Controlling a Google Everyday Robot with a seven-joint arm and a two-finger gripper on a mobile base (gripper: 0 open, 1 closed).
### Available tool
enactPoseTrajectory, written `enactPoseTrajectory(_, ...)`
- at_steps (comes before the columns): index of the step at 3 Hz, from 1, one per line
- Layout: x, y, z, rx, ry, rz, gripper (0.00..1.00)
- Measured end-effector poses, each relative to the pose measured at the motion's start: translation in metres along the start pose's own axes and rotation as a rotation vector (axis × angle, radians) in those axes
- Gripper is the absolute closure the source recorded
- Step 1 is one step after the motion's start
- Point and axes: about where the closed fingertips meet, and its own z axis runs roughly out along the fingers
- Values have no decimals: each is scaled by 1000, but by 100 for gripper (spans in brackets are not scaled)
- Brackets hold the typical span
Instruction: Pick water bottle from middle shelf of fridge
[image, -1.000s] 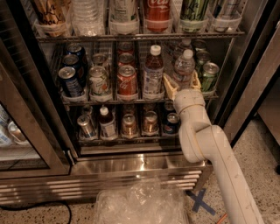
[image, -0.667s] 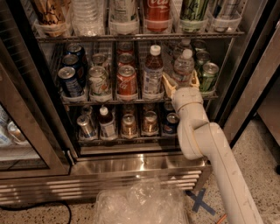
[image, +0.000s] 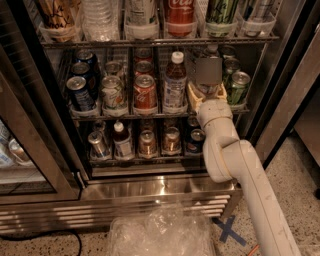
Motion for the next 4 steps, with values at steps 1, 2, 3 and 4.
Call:
enactPoseTrajectory(1, 0, 0, 0, 0, 0, 0, 92)
enactPoseTrajectory(2, 0, 0, 0, 0, 0, 0, 100)
enactPoseTrajectory(3, -6, 1, -6, -8, -22, 7, 100)
enactPoseTrajectory(4, -7, 1, -6, -9, -25, 7, 100)
